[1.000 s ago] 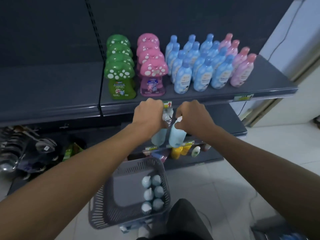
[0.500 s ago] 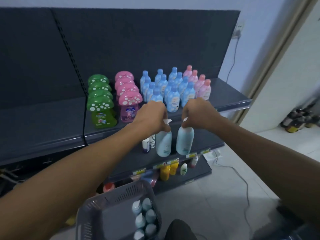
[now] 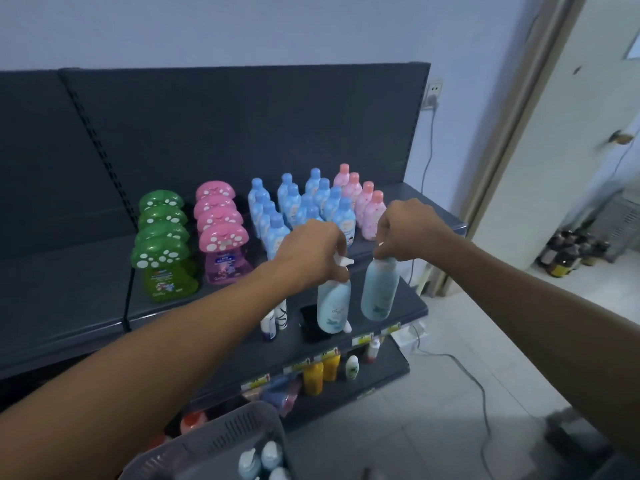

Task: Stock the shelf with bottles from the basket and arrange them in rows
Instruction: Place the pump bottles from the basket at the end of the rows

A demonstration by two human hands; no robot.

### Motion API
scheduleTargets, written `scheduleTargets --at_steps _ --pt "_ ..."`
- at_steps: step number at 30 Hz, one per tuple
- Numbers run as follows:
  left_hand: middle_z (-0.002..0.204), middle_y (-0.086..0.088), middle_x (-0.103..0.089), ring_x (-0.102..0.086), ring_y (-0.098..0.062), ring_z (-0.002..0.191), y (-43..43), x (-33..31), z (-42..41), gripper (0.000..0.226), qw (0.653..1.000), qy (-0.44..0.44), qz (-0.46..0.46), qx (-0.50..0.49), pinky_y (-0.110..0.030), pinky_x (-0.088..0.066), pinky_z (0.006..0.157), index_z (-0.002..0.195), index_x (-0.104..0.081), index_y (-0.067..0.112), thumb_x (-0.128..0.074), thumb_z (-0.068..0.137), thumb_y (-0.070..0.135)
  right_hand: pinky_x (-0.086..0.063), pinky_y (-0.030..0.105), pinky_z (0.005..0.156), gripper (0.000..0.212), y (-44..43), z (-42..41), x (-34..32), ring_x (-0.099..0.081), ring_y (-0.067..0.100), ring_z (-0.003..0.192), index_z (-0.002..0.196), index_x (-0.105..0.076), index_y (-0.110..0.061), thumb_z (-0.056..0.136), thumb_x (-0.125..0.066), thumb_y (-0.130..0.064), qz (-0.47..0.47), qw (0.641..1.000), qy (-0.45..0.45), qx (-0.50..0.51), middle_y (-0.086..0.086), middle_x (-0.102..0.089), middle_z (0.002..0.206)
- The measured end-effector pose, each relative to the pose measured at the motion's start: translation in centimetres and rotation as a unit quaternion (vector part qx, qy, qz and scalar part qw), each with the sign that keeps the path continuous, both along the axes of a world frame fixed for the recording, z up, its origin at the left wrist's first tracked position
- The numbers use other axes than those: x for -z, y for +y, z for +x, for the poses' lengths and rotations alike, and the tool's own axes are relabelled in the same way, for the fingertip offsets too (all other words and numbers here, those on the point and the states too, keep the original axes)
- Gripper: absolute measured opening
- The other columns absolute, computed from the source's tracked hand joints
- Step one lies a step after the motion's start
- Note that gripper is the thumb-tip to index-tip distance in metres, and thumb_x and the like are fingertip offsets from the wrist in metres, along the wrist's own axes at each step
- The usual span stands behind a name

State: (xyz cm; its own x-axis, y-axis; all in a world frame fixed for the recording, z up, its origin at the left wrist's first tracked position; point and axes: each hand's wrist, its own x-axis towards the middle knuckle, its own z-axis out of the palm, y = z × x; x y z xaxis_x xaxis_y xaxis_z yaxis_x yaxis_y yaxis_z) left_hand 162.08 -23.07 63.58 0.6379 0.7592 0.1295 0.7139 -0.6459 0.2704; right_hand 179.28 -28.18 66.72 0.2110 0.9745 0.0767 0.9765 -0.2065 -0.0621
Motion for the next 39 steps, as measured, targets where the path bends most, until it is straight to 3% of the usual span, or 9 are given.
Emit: scheduleTargets --at_steps 4,6,10,17,27,39 --pt "0.091 0.006 -0.070 -0.066 -0.018 0.088 1.3 0.0 3.6 0.036 1.000 0.000 -0.005 0.012 -0.037 -0.058 0.074 0.098 -0.073 0.024 -0.084 0.068 0.041 -0.058 0.033 0.073 0.019 1.4 3.2 -0.5 -0.068 0.027 0.077 0.063 -0.053 -0.017 0.071 -0.068 -0.024 -0.016 1.000 -0.004 -0.014 -0.001 -0.056 0.059" --pt "0.086 0.007 -0.069 -0.066 -0.018 0.084 2.2 0.0 5.7 0.031 1.000 -0.010 -0.007 0.011 -0.033 -0.056 0.069 0.092 -0.073 0.024 -0.083 0.068 0.040 -0.060 0.034 0.077 0.012 2.5 5.2 -0.7 -0.070 0.025 0.075 0.068 -0.057 -0.017 0.068 -0.066 -0.026 -0.019 1.000 0.019 -0.004 -0.001 -0.060 0.061" --pt "0.081 0.008 -0.065 -0.063 -0.020 0.079 4.0 -0.1 10.1 0.022 1.000 -0.009 -0.017 0.020 -0.032 -0.053 0.064 0.081 -0.065 0.028 -0.080 0.068 0.036 -0.061 0.036 0.074 0.024 5.3 9.5 -1.0 -0.067 0.022 0.074 0.078 -0.070 -0.016 0.063 -0.074 -0.034 -0.023 0.999 0.026 -0.009 0.001 -0.070 0.073" --pt "0.074 0.008 -0.066 -0.063 -0.016 0.076 8.1 -0.5 17.2 0.017 0.999 -0.028 -0.033 0.033 -0.040 -0.058 0.069 0.085 -0.071 0.022 -0.073 0.071 0.030 -0.059 0.027 0.063 0.017 11.7 17.1 -2.0 -0.069 0.014 0.061 0.066 -0.073 -0.015 0.060 -0.071 -0.030 -0.027 0.999 0.030 -0.015 -0.005 -0.065 0.046" --pt "0.078 0.004 -0.071 -0.066 -0.018 0.077 13.4 -0.9 25.2 0.024 0.997 -0.065 -0.041 0.030 -0.041 -0.055 0.074 0.094 -0.074 0.018 -0.078 0.073 0.028 -0.063 0.035 0.072 0.012 20.5 24.3 -3.0 -0.071 0.015 0.058 0.064 -0.074 -0.016 0.063 -0.070 -0.027 -0.023 0.996 0.046 -0.077 -0.002 -0.069 0.053" --pt "0.081 0.013 -0.074 -0.070 -0.001 0.077 20.8 -0.9 28.7 0.031 0.985 -0.147 -0.076 -0.049 -0.033 -0.058 0.083 0.097 -0.077 0.025 -0.084 0.067 0.028 -0.062 0.032 0.073 0.011 29.8 26.5 -3.1 -0.071 0.011 0.054 0.072 -0.076 -0.018 0.068 -0.074 -0.028 -0.016 0.990 0.104 -0.098 -0.004 -0.071 0.055"
